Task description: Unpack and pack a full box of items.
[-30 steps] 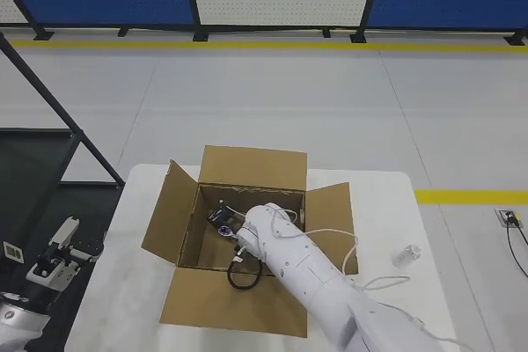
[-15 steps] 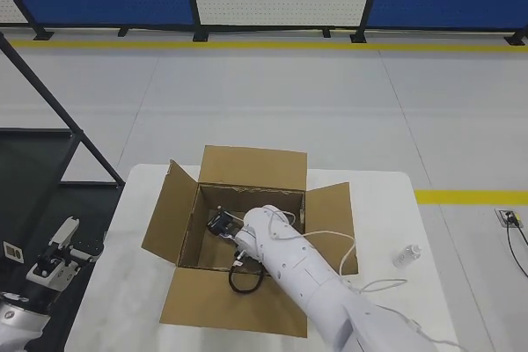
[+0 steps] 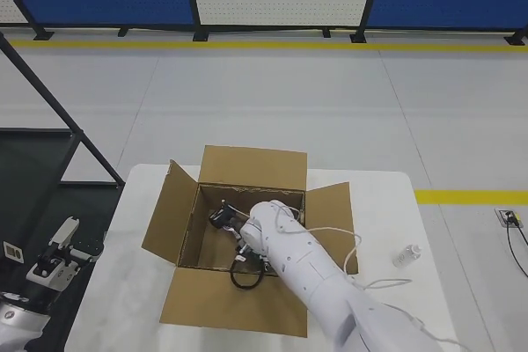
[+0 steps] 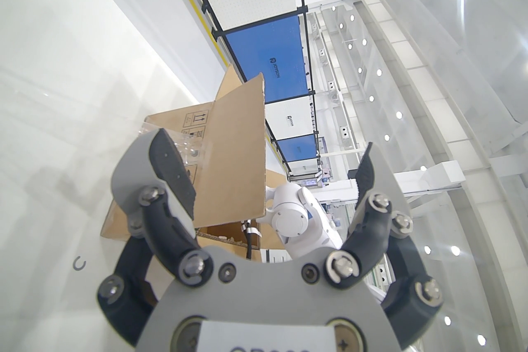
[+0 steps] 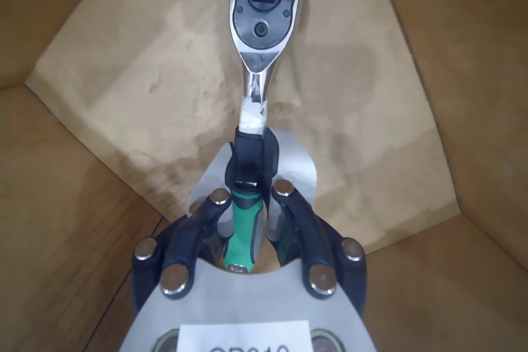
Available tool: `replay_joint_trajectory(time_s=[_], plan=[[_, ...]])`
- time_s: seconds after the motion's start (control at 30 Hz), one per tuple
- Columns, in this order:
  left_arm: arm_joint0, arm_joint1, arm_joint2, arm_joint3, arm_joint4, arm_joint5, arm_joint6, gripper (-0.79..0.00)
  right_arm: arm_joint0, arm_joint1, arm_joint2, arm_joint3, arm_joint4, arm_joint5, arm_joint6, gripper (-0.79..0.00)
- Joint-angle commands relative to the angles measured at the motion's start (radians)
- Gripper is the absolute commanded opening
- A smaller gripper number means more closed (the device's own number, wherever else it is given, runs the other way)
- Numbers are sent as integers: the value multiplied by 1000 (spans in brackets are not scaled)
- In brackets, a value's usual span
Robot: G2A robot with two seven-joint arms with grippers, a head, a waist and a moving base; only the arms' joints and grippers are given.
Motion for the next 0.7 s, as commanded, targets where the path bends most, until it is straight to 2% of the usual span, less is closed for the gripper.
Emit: replay_joint_trajectory(time_s=[0.0,0.3,0.67], plan=[[0,0,0,0,0,0,0,0,14,8,13,8,18,-31,-24,-785],[0,0,0,0,0,0,0,0,52,58,49,37,48,-193,-169,-785],[0,0,0,0,0,0,0,0,42,97,47,14,1,-235,-285,-785]])
